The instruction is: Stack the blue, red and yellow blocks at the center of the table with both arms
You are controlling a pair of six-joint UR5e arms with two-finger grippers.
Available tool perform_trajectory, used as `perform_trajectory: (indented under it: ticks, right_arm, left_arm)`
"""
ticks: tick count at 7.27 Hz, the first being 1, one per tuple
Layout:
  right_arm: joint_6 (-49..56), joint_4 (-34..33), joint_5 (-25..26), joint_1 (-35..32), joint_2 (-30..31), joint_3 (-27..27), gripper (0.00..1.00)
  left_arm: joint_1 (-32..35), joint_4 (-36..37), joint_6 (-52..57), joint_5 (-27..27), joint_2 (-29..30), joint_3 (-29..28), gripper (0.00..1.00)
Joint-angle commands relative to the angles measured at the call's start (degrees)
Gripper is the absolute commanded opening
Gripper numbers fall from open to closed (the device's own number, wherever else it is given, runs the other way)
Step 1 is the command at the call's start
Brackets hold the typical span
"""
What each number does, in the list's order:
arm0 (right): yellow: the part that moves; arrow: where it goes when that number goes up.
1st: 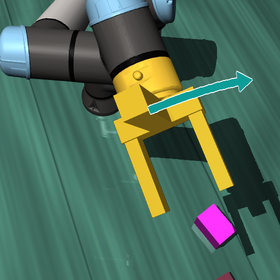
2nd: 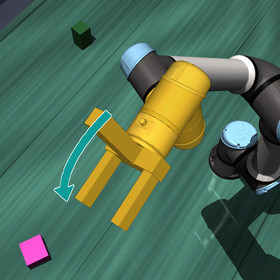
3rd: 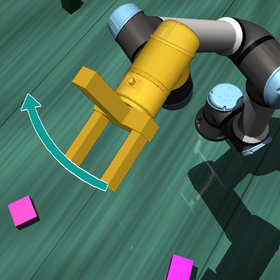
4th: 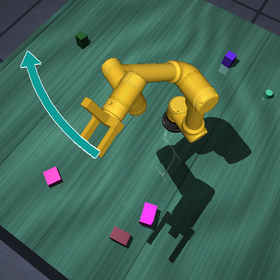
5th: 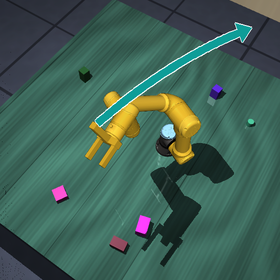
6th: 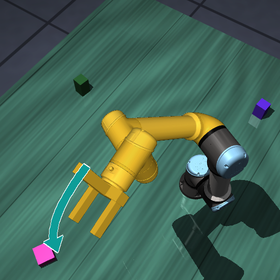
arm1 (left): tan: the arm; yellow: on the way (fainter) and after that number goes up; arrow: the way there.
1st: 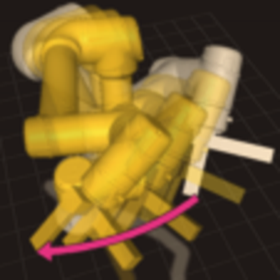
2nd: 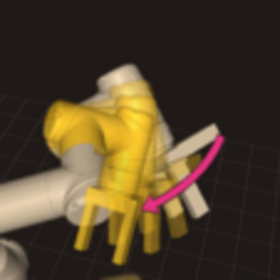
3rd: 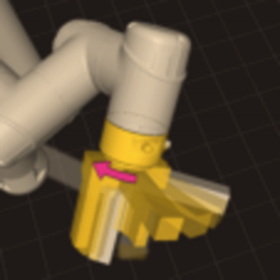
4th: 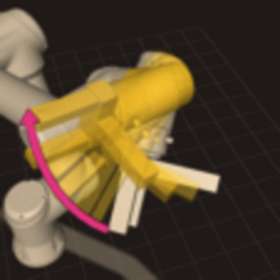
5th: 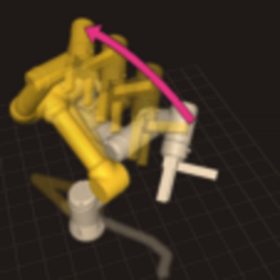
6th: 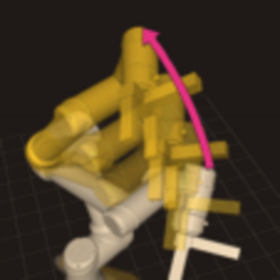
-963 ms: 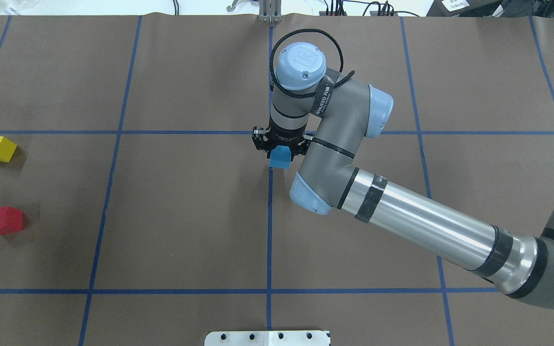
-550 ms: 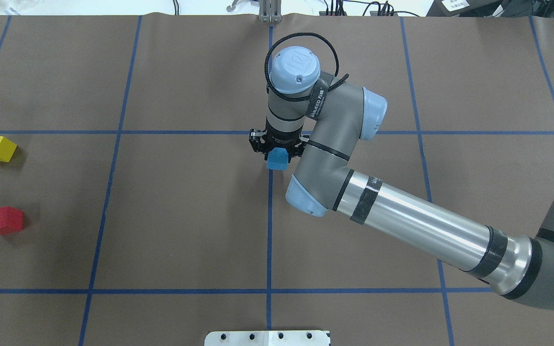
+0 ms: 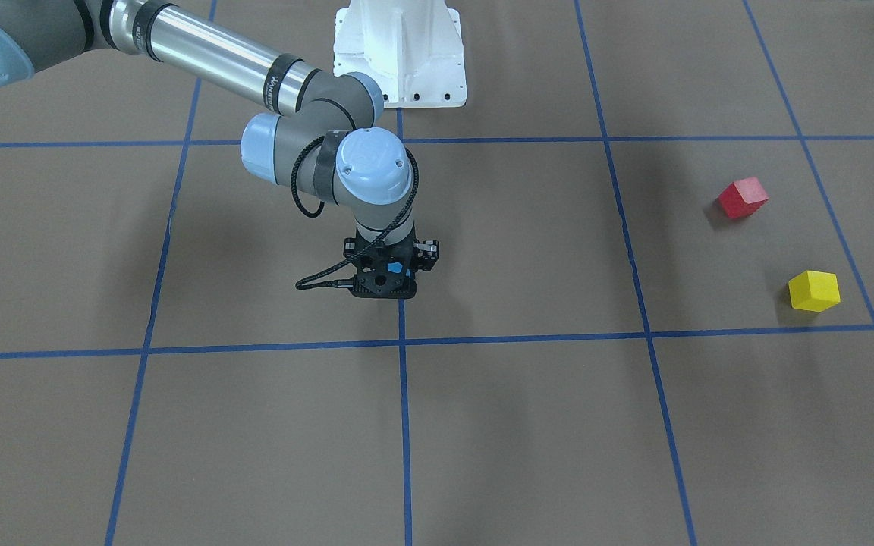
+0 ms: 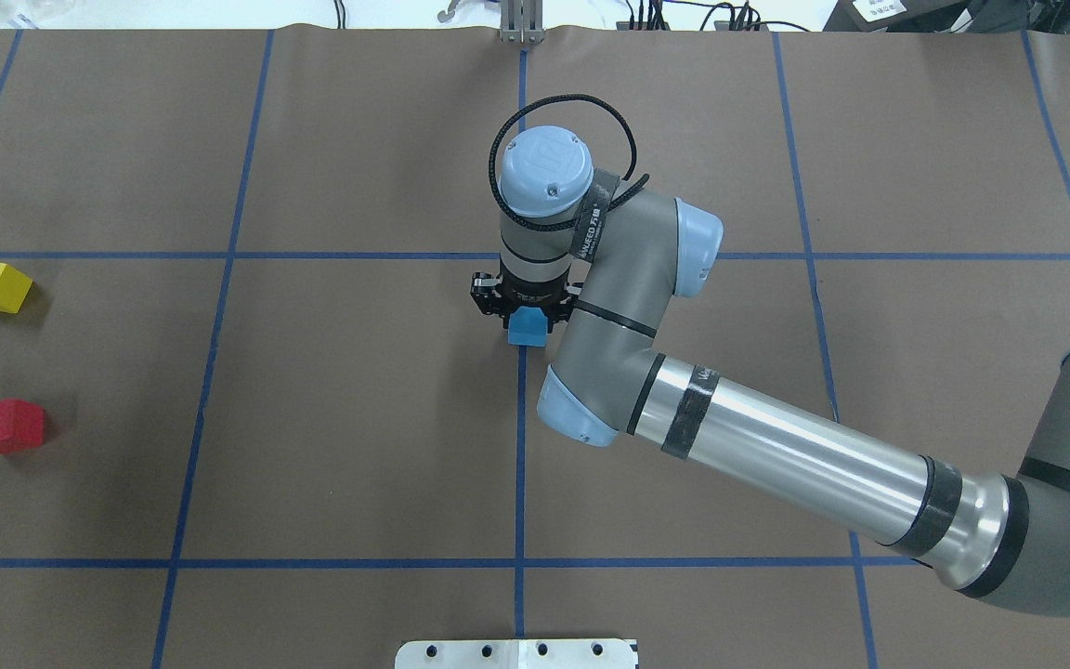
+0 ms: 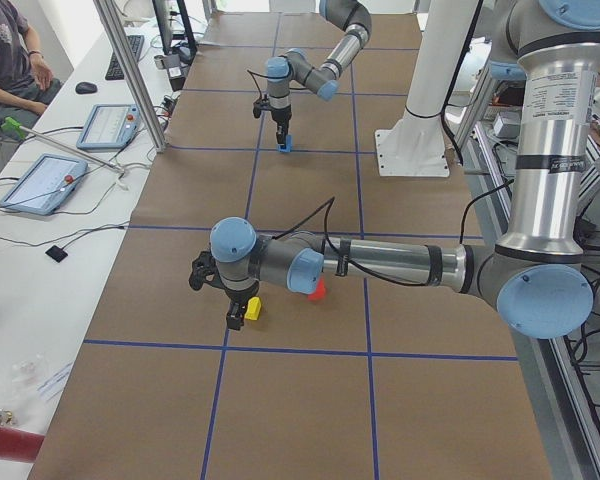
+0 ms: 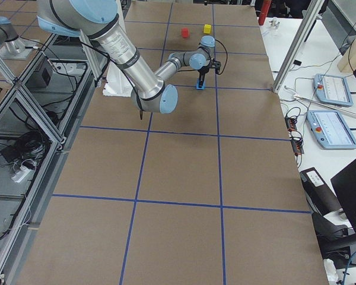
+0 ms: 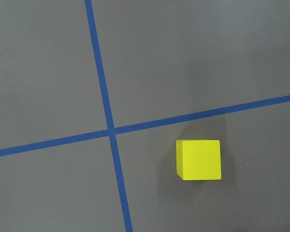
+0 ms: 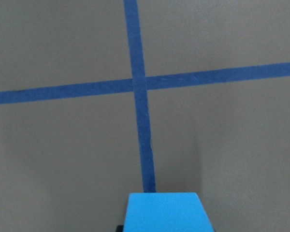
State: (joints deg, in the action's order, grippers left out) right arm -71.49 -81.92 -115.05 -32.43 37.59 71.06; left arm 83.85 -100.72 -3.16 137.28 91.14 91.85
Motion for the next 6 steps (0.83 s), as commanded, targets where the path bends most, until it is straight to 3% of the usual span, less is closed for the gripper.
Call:
perform_trajectory:
  ticks: [1, 2, 3, 4, 5, 6]
  right_arm:
    - [0.4, 0.0, 0.4, 0.2, -0.1, 0.0, 0.20]
    - [0.6, 0.0, 0.9, 0.3, -0.1, 0.0, 0.51]
    - [0.6, 0.0, 1.5, 0.3, -0.3, 0.0, 0.68]
    - [0.6, 0.0, 1.6, 0.6, -0.5, -0.3, 0.69]
    - [0.4, 0.0, 1.8, 0.7, -0.5, -0.3, 0.96]
    - [0.7, 0.0, 1.8, 0.7, -0.4, -0.3, 0.99]
  left_arm:
    - [0.1, 0.0, 0.0, 0.0, 0.0, 0.0, 1.00]
    - [0.0, 0.0, 0.0, 0.0, 0.0, 0.0, 1.00]
    - [0.0, 0.0, 0.0, 0.0, 0.0, 0.0, 1.00]
    - [0.0, 0.0, 0.0, 0.0, 0.0, 0.0, 1.00]
    - [0.0, 0.0, 0.0, 0.0, 0.0, 0.0, 1.00]
    - [0.0, 0.0, 0.0, 0.0, 0.0, 0.0, 1.00]
